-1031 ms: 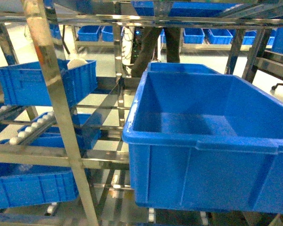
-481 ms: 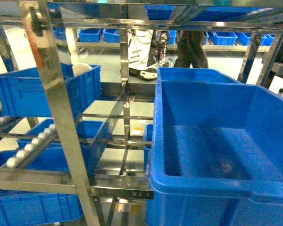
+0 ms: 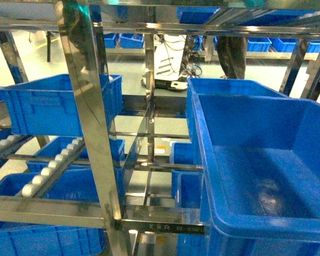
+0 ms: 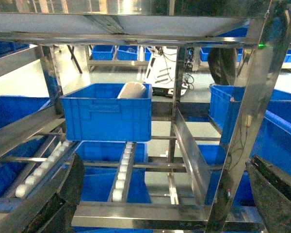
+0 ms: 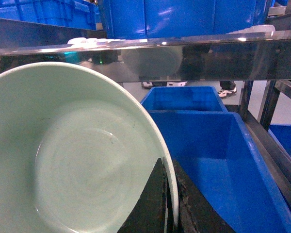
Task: Place green bowl on second shelf with right arm
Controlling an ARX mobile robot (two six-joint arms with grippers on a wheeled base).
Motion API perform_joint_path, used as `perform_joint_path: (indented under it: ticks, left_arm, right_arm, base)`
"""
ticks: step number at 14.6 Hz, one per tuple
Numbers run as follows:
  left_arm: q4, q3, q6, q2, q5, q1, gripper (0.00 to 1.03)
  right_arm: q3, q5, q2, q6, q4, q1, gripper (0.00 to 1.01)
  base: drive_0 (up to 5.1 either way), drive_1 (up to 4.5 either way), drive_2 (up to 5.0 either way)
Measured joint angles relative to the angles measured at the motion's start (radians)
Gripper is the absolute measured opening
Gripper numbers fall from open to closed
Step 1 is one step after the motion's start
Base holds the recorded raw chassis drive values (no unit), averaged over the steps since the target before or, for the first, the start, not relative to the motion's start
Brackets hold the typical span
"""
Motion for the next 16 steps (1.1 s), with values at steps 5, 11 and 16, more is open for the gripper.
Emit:
perform_joint_path:
  ticks: [5,11,16]
  left_arm:
    - [-0.003,0.0,0.0,0.001,0.001,0.0,0.98]
    - [0.0,0.0,0.0,0.0,0.001,0.0,0.98]
    - [0.0,0.0,0.0,0.0,0.001,0.0,0.98]
  right_arm:
    - [0.0,0.0,0.0,0.0,0.003,0.0,0.02]
    - [0.0,0.001,0.005,0.0,0.0,0.0,0.02]
    - [-0.029,-0.032,0.018,-0.001,0.001,-0.013,0.02]
  base:
    - [-2.9,2.66,0.5]
    - [0.0,0.0,0.0]
    - [0.0,0.0,0.0]
